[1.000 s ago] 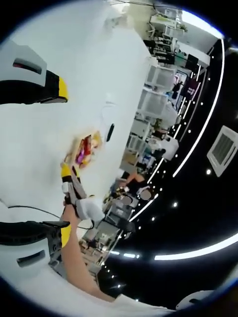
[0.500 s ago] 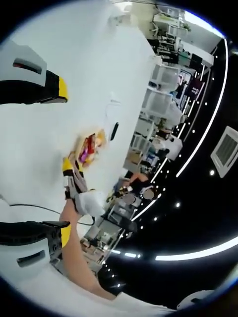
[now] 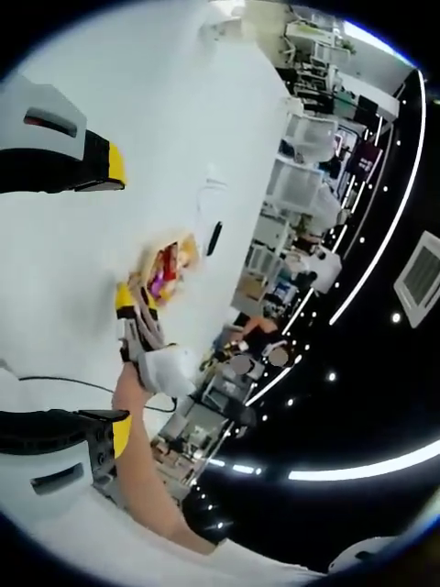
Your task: Place the target food into the container with the food tongs after gripping and lifting it, then release it inside without dropping or visibly crushing the food.
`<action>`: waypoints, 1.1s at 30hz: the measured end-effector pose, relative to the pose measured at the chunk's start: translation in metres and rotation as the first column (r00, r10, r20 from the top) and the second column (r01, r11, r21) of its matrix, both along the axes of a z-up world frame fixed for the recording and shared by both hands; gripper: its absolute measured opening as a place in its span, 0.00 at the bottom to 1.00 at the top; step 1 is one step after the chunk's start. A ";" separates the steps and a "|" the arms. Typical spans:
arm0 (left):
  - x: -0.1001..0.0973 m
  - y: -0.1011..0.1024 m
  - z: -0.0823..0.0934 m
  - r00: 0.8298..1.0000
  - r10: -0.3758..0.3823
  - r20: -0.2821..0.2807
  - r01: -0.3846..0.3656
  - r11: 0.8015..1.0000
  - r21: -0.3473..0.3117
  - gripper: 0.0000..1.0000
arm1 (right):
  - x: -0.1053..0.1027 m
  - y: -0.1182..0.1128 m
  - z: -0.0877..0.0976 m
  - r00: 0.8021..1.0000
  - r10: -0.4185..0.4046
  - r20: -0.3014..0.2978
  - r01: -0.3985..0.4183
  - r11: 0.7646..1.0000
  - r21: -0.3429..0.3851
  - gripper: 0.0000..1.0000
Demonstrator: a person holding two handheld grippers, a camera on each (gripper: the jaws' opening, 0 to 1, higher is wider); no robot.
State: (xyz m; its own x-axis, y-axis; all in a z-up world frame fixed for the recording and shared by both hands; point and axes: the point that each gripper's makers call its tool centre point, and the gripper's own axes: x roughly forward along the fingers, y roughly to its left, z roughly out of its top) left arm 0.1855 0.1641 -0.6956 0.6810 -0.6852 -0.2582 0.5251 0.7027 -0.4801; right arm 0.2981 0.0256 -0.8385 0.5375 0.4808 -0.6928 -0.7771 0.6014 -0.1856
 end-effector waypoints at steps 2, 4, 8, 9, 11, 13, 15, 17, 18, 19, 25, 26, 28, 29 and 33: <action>0.000 -0.001 0.001 1.000 0.003 0.000 -0.003 1.000 -0.005 0.99 | -0.001 0.000 -0.001 1.000 0.002 -0.002 -0.002 1.000 0.000 0.29; 0.000 -0.001 0.001 1.000 0.006 0.001 -0.006 1.000 -0.008 0.99 | -0.002 0.001 0.001 1.000 -0.005 -0.014 0.005 1.000 0.016 0.29; -0.002 0.000 -0.001 1.000 0.007 -0.002 -0.007 1.000 -0.006 0.99 | -0.007 0.005 0.003 0.999 0.006 -0.035 -0.005 0.999 0.035 0.29; -0.002 0.001 -0.002 1.000 0.009 -0.003 -0.009 1.000 -0.005 0.99 | -0.008 0.006 0.003 0.999 0.008 -0.034 -0.007 0.999 0.034 0.29; -0.003 0.003 -0.002 1.000 0.014 -0.003 -0.014 1.000 -0.008 0.99 | -0.009 0.006 0.006 0.999 0.005 -0.036 -0.003 0.999 0.046 0.29; -0.003 0.004 -0.001 1.000 0.021 -0.002 -0.021 1.000 -0.013 0.99 | -0.006 0.004 0.010 0.999 -0.012 -0.030 0.014 0.998 0.066 0.29; -0.003 0.004 0.000 1.000 0.021 -0.001 -0.021 1.000 -0.015 0.99 | -0.004 0.002 0.010 0.999 -0.020 -0.029 0.021 0.998 0.061 0.29; -0.004 0.004 0.000 1.000 0.020 0.002 -0.020 1.000 -0.015 0.99 | 0.000 0.001 0.007 0.999 -0.021 -0.030 0.022 0.999 0.049 0.29; -0.004 0.004 0.000 1.000 0.020 0.003 -0.020 1.000 -0.015 0.99 | 0.001 0.002 0.006 0.999 -0.019 -0.035 0.021 0.999 0.046 0.29; -0.004 0.004 0.001 1.000 0.020 0.003 -0.020 1.000 -0.016 0.99 | 0.000 0.003 0.003 0.999 -0.015 -0.046 0.017 0.999 0.040 0.29; -0.004 0.007 0.001 1.000 0.030 0.006 -0.030 0.999 -0.022 0.99 | -0.013 0.014 0.003 0.996 0.032 -0.085 -0.029 0.999 0.043 0.29; -0.004 0.007 0.001 1.000 0.030 0.006 -0.030 0.999 -0.023 0.99 | -0.016 0.015 0.002 0.995 0.044 -0.084 -0.041 0.999 0.036 0.29; -0.005 0.006 0.001 1.000 0.028 0.007 -0.028 0.999 -0.023 0.99 | -0.019 0.016 0.002 0.995 0.061 -0.079 -0.060 0.998 0.018 0.28; -0.005 0.006 0.001 1.000 0.027 0.008 -0.027 0.999 -0.023 0.99 | -0.020 0.016 0.005 0.995 0.058 -0.076 -0.056 0.998 0.025 0.28; -0.006 0.006 0.001 0.999 0.031 0.011 -0.030 0.999 -0.030 0.99 | -0.012 0.017 0.018 0.998 0.035 -0.053 -0.031 0.997 0.069 0.29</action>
